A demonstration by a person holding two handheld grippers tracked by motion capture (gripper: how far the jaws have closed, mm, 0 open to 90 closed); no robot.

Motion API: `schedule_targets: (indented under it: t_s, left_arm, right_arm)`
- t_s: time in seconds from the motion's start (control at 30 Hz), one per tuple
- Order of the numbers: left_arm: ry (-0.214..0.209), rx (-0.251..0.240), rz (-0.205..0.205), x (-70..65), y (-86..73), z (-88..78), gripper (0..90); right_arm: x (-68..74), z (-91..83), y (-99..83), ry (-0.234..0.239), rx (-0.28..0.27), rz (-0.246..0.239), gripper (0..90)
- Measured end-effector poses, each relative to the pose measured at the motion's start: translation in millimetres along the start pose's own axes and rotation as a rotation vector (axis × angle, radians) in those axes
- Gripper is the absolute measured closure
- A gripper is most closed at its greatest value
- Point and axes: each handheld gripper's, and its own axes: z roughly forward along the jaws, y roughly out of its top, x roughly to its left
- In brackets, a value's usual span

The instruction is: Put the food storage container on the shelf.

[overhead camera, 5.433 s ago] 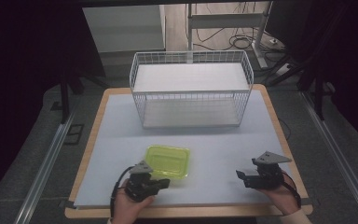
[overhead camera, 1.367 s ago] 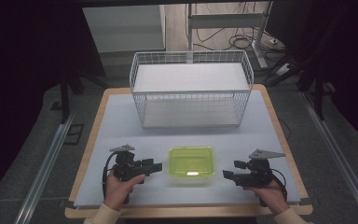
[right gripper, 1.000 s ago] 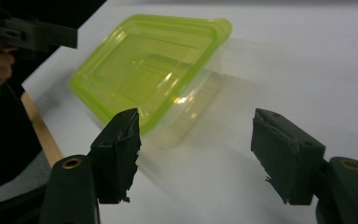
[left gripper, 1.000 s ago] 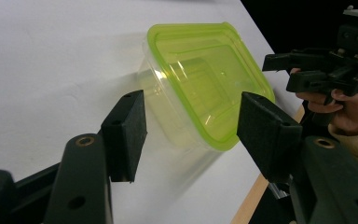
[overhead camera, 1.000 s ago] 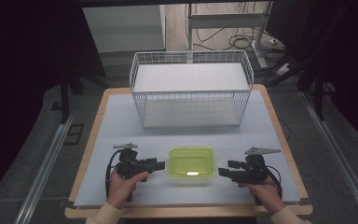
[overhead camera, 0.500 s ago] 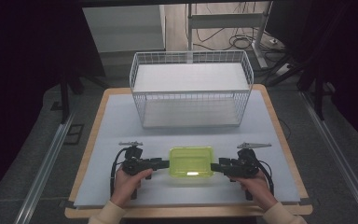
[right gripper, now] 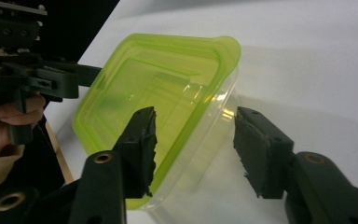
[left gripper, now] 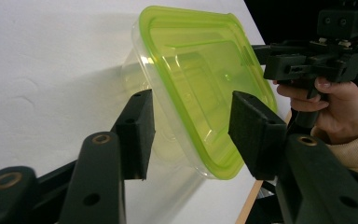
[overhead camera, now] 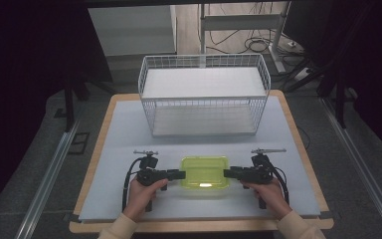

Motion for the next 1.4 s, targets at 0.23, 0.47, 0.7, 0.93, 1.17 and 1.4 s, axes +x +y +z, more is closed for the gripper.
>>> schedule_targets:
  t_s: [0.23, 0.47, 0.7, 0.93, 1.17, 1.4]
  left_arm:
    - [-0.009, 0.000, -0.031, 4.8, -1.9, 5.4, 64.6]
    - [-0.052, -0.004, -0.077, 8.2, -4.6, 6.1, 73.5]
    - [-0.062, -0.008, -0.069, 5.3, -5.4, 1.7, 77.8]
    - [-0.060, -0.018, -0.022, -2.6, -6.0, -1.5, 82.0]
    - [-0.077, -0.030, -0.013, -6.6, -5.3, -8.1, 82.2]
    - [-0.073, -0.050, 0.013, -14.5, -2.9, -15.3, 82.3]
  right_arm:
    - [-1.2, 7.1, 2.1, 0.031, 0.024, 0.013, 63.7]
    - [-2.4, 8.4, 2.4, 0.028, 0.033, 0.041, 69.7]
    - [-1.9, 2.8, 3.5, 0.057, 0.027, 0.084, 75.5]
    - [1.8, -5.7, 6.0, 0.060, 0.012, 0.081, 80.4]
    - [8.0, -11.1, 8.2, 0.075, -0.007, 0.054, 80.3]
    - [16.3, -17.4, 10.9, 0.089, -0.034, 0.023, 80.2]
